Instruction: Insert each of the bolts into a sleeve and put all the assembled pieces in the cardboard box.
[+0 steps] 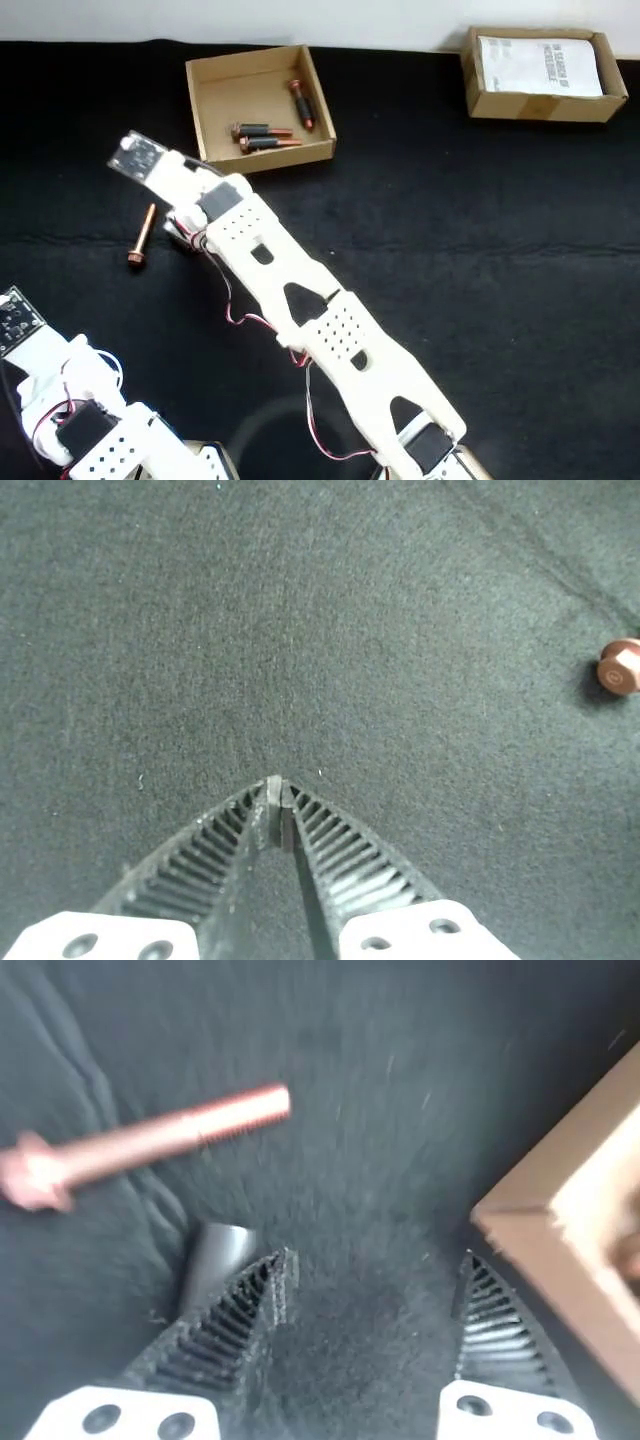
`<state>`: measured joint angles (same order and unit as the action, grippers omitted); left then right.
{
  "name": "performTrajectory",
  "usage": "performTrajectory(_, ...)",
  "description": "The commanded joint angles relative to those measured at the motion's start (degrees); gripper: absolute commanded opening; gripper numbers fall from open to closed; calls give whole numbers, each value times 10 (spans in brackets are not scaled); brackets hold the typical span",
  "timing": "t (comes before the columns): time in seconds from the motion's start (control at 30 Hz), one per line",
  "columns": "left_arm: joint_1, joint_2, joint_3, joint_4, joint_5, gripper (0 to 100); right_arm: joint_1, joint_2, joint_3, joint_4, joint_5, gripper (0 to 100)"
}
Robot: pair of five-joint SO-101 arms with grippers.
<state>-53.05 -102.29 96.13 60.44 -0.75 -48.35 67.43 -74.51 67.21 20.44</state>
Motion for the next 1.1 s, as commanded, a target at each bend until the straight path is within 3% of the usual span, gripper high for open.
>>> performTrajectory(0.0, -5, -15, 9, 0, -3, 30, -4, -9, -70, 37, 5, 234)
performTrajectory(0.33, -7, -15, 9, 0, -3, 30, -50, -4, -167, 188, 2, 234)
performTrajectory(0.93, -8, -16, 9, 0, -4, 30, -45, 109, -153, 72, -14, 233)
performTrajectory(1.07, -8, -16, 9, 0, -4, 30, -33, 133, -156, 73, -18, 114)
